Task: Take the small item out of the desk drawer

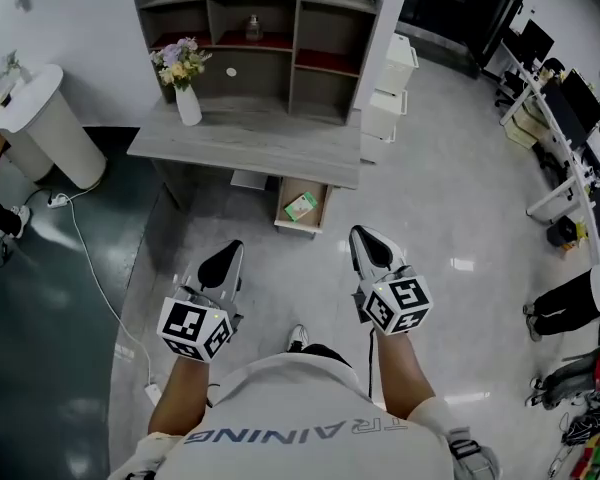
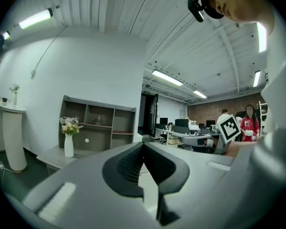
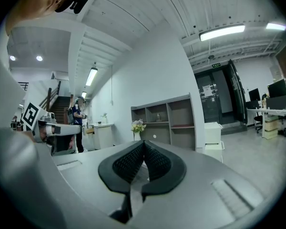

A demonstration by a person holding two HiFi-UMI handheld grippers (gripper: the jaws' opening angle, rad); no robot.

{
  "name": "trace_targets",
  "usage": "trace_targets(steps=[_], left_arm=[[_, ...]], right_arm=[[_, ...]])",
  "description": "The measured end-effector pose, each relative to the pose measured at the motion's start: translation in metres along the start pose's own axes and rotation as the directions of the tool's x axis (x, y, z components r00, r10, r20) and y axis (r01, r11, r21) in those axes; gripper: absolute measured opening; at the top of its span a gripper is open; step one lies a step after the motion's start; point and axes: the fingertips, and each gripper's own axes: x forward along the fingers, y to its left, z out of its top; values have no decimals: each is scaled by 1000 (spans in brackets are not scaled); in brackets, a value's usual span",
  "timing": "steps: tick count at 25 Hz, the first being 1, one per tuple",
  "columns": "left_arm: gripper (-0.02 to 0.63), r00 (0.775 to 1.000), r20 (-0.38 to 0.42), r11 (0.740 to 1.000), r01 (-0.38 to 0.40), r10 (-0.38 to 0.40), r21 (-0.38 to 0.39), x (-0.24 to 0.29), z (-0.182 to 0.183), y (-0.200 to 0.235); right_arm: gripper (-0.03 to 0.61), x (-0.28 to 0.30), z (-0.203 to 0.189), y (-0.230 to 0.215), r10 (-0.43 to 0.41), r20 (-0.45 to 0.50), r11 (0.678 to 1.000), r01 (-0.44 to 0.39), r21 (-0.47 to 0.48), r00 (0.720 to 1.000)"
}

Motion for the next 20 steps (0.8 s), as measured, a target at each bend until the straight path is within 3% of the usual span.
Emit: trace_targets(steps=[11,17,20], left_arm=[[0,998,-65,1000,2,-2,0,100,-10,18],[0,994,-87,998,67,-67,-7,144,-17,32],[0,987,-89,991,134,-134,2,172,-20,44]], right_arm=[[14,62,-12,-79,0,-31,998,2,56,1000],[14,83,-17,-111,-71,-42,994,74,78,997],[14,95,-12,-126,-147,-29,984,149,97,989]])
